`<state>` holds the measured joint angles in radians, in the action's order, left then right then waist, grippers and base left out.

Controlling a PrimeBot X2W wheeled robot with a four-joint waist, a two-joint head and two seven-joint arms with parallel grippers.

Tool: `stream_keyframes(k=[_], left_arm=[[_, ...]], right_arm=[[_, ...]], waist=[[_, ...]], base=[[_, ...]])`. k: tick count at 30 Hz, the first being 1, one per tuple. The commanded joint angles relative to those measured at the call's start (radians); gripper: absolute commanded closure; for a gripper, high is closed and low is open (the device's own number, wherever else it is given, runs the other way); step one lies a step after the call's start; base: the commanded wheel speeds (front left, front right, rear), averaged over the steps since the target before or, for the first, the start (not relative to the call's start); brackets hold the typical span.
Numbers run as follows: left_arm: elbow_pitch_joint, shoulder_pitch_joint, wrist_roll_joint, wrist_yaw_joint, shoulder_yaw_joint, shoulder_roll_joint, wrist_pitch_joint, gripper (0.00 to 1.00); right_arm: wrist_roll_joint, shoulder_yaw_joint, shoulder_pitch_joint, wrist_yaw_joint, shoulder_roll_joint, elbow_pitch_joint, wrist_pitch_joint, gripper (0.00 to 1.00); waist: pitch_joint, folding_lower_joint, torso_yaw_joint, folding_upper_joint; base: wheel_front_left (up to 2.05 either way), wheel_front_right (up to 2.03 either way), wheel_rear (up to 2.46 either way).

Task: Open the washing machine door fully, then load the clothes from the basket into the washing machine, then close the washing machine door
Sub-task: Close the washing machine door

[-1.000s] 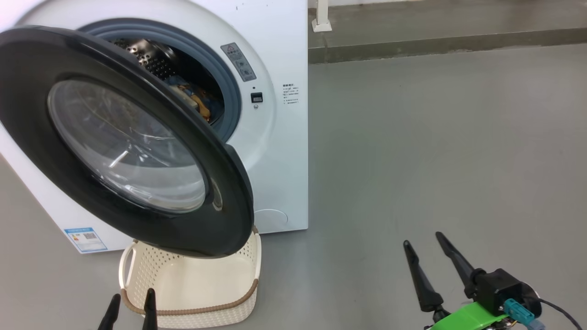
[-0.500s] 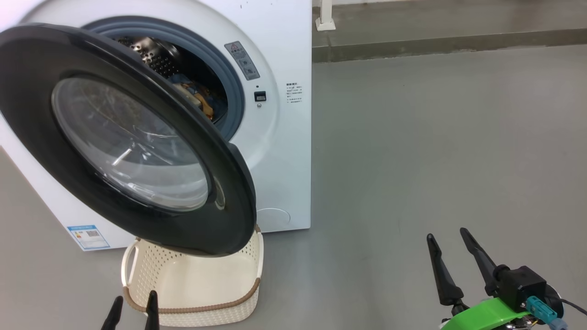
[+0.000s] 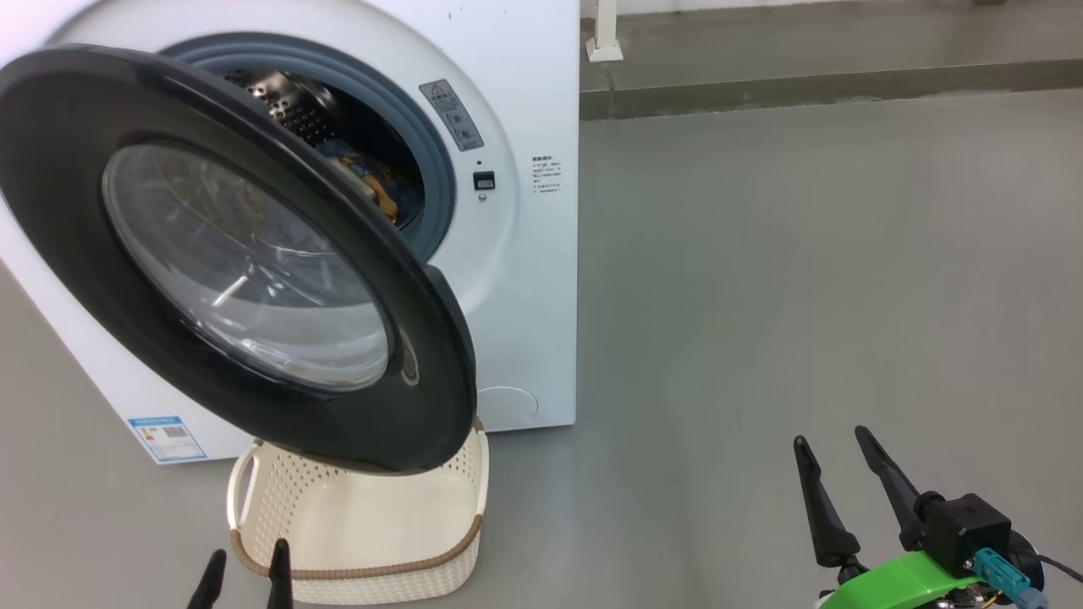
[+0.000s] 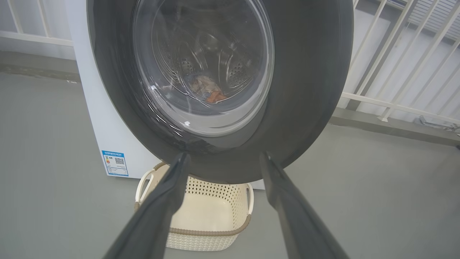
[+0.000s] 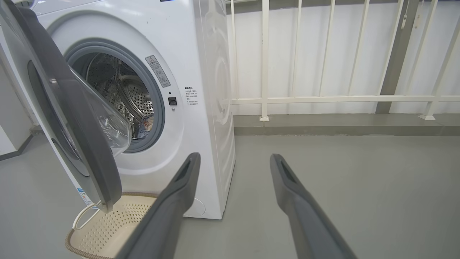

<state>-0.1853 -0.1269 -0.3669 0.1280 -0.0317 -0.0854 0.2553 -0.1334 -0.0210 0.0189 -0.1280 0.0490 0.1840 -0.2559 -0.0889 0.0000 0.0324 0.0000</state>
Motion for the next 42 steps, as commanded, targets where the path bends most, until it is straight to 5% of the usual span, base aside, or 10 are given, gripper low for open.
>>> stream_keyframes(k=[1, 13, 14, 22, 30, 42], left_arm=[[0.018, 0.037, 0.001, 0.003, 0.034, -0.01, 0.006, 0.0], [0.015, 0.036, 0.002, 0.003, 0.033, -0.011, 0.006, 0.0], [0.015, 0.039, 0.003, 0.003, 0.03, -0.013, 0.006, 0.0], [0.018, 0.057, 0.004, 0.003, 0.005, -0.015, 0.006, 0.0], [0.032, 0.087, 0.002, 0.003, -0.033, -0.01, 0.006, 0.0], [0.018, 0.142, -0.005, 0.003, -0.092, 0.006, 0.006, 0.0]], right_arm=[[0.003, 0.02, 0.021, -0.003, 0.001, -0.021, -0.006, 0.0], [0.002, 0.018, 0.023, -0.003, 0.001, -0.016, -0.006, 0.0], [0.014, 0.03, 0.029, -0.003, 0.001, -0.027, -0.006, 1.0], [0.027, 0.072, 0.073, -0.003, 0.001, -0.051, -0.006, 1.0], [0.044, 0.278, 0.189, -0.003, 0.004, -0.027, -0.006, 1.0], [-0.016, 0.545, 0.413, -0.003, 0.123, 0.033, -0.006, 1.0]], waist=[[-0.001, 0.0, 0.001, 0.0], [-0.002, 0.0, -0.001, 0.0], [-0.001, 0.0, 0.001, 0.0], [0.011, 0.0, 0.041, 0.0], [0.055, 0.0, 0.146, 0.0], [0.172, 0.0, 0.306, 0.0]], base=[[0.0, 0.0, 0.0], [0.0, 0.0, 0.0], [0.0, 0.0, 0.0], [0.0, 0.0, 0.0], [0.0, 0.0, 0.0], [0.0, 0.0, 0.0]])
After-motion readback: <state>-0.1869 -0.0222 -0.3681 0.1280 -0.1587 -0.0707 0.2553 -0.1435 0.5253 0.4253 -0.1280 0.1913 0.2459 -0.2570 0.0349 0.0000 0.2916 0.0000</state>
